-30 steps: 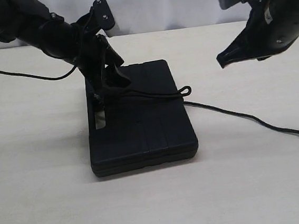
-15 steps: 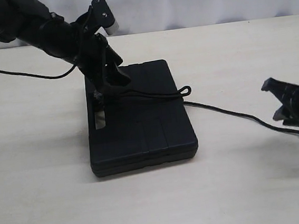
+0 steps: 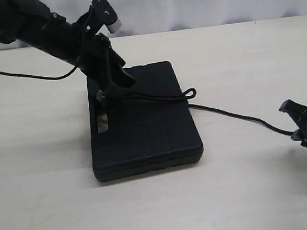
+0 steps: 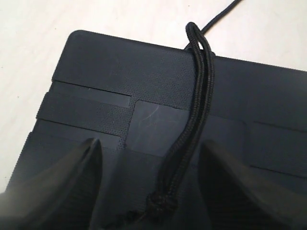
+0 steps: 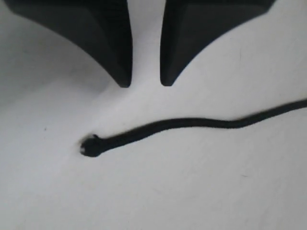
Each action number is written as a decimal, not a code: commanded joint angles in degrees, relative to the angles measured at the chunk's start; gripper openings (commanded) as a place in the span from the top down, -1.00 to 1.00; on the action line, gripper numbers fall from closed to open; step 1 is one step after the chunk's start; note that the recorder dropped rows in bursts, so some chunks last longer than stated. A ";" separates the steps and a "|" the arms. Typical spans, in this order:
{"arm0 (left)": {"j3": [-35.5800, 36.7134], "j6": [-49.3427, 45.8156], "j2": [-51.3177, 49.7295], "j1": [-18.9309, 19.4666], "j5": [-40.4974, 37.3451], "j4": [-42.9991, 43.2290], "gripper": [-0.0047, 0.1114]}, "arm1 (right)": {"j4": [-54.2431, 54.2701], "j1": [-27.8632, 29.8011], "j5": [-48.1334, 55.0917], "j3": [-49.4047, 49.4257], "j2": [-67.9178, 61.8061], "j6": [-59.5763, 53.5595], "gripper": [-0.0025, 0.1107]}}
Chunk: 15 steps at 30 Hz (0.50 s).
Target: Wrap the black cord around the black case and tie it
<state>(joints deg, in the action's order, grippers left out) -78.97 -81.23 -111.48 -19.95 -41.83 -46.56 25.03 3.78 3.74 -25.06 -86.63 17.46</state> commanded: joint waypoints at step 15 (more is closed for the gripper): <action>-0.34 0.58 0.00 -0.11 1.20 -0.75 -0.03 | -0.40 0.39 -1.96 -10.67 -16.79 -0.05 0.21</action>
<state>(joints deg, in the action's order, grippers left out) -78.97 -81.14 -111.48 -19.95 -41.27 -46.56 24.83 3.88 -0.43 -33.99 -100.62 17.55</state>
